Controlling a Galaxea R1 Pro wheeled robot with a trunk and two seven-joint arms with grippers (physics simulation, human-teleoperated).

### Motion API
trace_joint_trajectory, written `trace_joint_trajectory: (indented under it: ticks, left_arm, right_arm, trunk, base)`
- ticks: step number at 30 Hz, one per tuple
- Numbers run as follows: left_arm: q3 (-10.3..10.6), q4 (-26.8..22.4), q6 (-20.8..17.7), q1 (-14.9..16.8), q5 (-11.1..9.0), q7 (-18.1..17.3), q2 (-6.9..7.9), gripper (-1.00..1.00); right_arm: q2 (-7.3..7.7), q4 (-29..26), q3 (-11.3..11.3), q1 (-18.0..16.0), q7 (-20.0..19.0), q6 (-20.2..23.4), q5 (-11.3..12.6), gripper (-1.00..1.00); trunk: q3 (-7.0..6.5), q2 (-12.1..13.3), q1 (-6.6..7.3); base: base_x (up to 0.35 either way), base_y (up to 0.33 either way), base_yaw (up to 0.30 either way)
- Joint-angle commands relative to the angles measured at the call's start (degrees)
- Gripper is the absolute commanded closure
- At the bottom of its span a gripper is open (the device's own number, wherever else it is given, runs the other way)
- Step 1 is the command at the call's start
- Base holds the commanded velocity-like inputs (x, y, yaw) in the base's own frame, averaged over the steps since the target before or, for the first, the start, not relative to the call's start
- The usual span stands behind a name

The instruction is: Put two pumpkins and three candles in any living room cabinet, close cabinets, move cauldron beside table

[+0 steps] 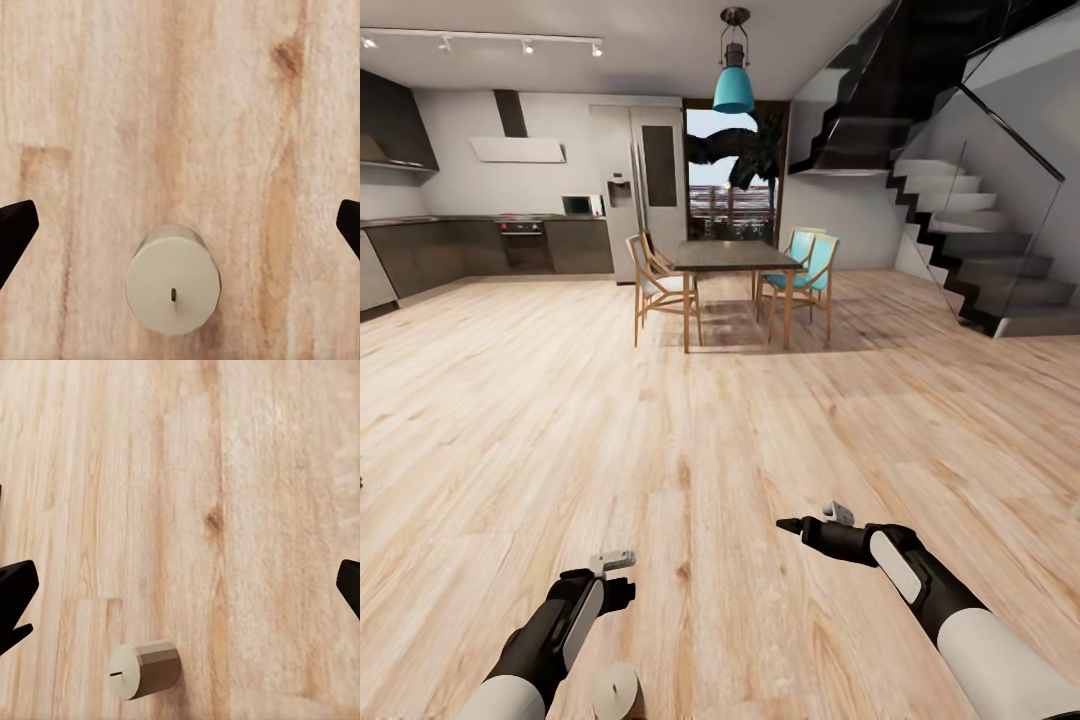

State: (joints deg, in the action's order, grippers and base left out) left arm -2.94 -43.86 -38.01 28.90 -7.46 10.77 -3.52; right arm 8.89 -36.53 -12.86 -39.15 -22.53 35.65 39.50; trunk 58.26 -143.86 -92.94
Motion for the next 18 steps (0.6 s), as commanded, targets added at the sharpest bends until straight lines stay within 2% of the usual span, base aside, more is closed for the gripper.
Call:
trace_joint_trajectory:
  ticks: [1, 18]
  left_arm:
    - [-0.1, -0.1, -0.2, 0.0, -0.6, 0.4, -0.04, -1.0]
    - [-0.2, 0.0, -1.0, 0.2, -1.1, 0.4, 0.1, -1.0]
  right_arm:
    - [0.07, 0.0, -0.2, 0.0, -0.1, 0.1, 0.1, -1.0]
    - [0.04, 0.0, -0.2, 0.0, -0.1, 0.1, 0.1, -1.0]
  trunk:
    - [0.29, 0.0, -0.01]
    - [4.05, -0.3, -0.45]
  base:
    - [0.0, 0.0, 0.0]
    - [0.0, 0.0, 0.0]
